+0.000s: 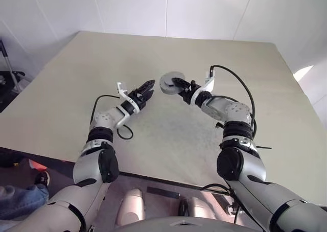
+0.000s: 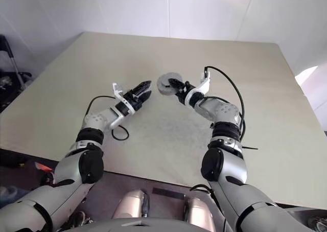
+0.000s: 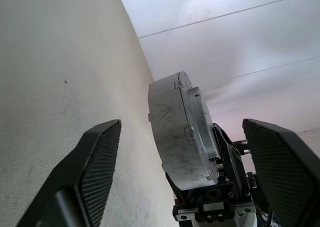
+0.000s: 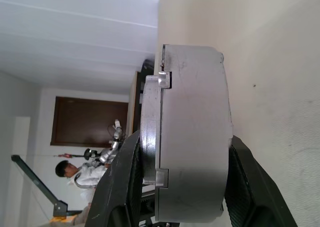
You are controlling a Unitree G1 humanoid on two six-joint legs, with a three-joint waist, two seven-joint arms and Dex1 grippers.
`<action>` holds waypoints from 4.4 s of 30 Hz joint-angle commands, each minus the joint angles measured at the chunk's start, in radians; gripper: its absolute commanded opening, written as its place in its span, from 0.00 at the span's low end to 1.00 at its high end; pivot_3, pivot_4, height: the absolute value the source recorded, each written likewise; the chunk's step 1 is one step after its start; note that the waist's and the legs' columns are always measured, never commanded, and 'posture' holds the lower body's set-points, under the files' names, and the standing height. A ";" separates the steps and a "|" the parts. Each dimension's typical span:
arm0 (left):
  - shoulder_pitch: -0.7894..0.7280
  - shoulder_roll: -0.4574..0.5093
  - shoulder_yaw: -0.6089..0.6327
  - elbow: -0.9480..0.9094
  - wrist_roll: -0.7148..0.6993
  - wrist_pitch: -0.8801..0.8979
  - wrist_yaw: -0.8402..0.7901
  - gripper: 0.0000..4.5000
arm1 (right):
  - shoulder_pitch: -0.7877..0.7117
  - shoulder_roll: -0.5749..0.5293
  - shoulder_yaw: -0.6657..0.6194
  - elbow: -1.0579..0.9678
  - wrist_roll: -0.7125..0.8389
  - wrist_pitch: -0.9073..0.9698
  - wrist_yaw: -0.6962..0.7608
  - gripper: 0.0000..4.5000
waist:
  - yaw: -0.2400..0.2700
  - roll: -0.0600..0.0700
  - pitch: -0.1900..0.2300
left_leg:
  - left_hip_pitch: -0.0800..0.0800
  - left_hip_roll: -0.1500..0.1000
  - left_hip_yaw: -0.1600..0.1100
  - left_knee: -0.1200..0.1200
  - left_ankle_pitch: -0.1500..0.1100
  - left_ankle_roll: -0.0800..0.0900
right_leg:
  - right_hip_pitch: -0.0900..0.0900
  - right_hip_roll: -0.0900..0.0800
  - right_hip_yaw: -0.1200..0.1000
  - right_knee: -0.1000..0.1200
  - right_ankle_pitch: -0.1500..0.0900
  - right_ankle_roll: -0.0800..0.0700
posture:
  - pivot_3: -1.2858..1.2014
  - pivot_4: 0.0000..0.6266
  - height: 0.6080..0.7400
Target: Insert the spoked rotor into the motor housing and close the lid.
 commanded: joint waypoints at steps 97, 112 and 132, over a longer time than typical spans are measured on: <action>0.038 0.207 0.241 0.124 -0.139 -0.287 0.232 0.47 | 0.020 0.009 0.230 -0.178 0.034 -0.090 0.067 0.97 | -0.008 -0.001 0.000 | 0.003 0.001 -0.003 0.012 0.000 -0.007 | 0.001 0.001 0.002 0.014 0.007 0.005 | 0.52 0.00 1.00; 0.045 0.341 0.221 0.172 -0.039 -0.536 0.448 0.96 | 0.000 0.008 0.251 -0.113 -0.005 -0.097 0.098 0.97 | -0.044 -0.002 0.000 | 0.034 0.001 -0.004 0.001 0.005 -0.016 | 0.025 0.003 0.005 0.012 0.000 0.007 | 0.52 0.00 1.00; 0.229 0.295 -0.364 -0.400 0.292 -0.645 0.006 0.96 | 0.281 -0.367 0.683 -0.323 -0.550 -0.709 0.599 0.97 | 0.002 -0.009 0.002 | 0.023 -0.001 -0.006 0.003 0.000 -0.009 | 0.027 0.001 0.002 0.000 0.010 0.010 | 0.52 0.00 1.00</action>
